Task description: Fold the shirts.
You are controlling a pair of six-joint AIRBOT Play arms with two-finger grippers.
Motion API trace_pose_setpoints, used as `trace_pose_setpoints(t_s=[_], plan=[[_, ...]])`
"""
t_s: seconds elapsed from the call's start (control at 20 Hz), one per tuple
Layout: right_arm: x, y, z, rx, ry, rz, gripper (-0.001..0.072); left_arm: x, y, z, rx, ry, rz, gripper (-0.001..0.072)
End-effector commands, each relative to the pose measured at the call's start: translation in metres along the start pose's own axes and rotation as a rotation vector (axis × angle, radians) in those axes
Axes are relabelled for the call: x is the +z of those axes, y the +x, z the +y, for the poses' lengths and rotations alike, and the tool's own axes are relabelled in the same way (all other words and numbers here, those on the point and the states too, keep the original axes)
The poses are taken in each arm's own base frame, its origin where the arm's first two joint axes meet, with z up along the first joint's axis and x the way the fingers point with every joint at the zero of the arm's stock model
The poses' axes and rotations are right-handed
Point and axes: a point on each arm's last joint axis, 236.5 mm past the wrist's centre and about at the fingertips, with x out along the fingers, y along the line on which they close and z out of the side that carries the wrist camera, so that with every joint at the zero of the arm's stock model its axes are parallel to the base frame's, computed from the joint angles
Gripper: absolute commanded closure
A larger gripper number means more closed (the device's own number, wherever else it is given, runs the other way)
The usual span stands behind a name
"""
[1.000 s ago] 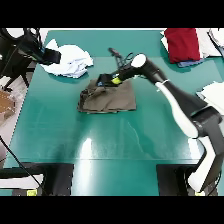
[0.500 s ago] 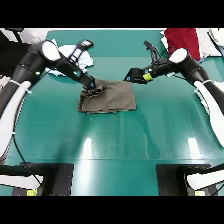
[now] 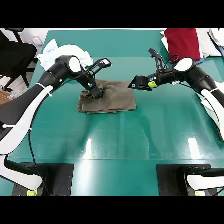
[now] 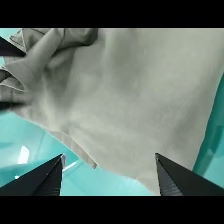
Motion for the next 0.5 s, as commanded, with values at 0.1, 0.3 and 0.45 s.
trace_pose_setpoints(t_s=[0.1,0.3,0.45], plan=[[-0.004,0.000,0.001,0.004,-0.010,0.012,0.0085,0.009,-0.003,0.044,0.179,-0.081,-0.026,0.0682],[-0.013,-0.001,-0.018,-0.071,-0.029,0.051,0.0086,-0.016,-0.046,0.121,0.546,-0.195,0.059,0.0681],[-0.015,-0.003,-0.031,-0.123,-0.037,0.057,0.0086,-0.030,-0.047,0.131,0.556,-0.239,0.082,0.0678]])
